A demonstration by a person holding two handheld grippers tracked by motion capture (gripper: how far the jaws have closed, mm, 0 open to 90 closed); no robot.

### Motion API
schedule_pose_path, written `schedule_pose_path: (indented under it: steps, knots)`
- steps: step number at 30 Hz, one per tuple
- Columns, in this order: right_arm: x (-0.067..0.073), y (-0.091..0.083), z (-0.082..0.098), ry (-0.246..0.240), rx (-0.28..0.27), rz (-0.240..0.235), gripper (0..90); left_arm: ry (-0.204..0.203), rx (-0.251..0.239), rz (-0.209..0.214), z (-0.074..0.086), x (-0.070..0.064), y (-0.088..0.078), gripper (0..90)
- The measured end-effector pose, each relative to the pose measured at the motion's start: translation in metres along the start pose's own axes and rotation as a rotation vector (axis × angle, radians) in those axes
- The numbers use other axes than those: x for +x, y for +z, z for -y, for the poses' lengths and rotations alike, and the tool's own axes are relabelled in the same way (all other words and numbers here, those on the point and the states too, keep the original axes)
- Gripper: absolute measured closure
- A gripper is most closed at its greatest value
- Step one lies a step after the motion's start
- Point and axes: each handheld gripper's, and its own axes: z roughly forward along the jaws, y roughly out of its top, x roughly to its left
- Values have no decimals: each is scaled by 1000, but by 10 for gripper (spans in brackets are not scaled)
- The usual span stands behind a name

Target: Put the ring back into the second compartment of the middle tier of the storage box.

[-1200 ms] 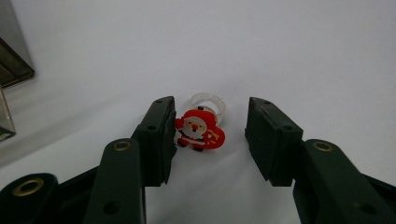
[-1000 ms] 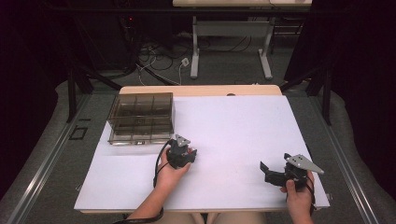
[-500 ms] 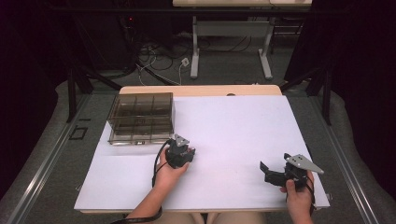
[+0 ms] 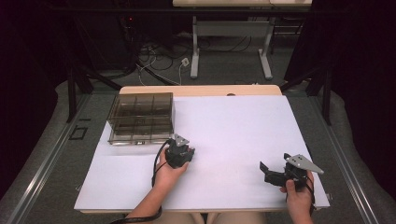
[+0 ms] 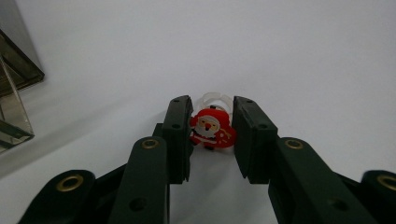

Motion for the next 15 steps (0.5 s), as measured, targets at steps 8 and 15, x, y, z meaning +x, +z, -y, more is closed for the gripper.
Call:
schedule_pose_path:
  steps: [8, 15]
  knots:
    - [0, 0, 0, 0, 0, 0, 0, -12, -9, 4, 0, 0, 0, 681]
    - [0, 0, 0, -1, 5, 2, 0, -11, -4, 3, -2, 1, 0, 682]
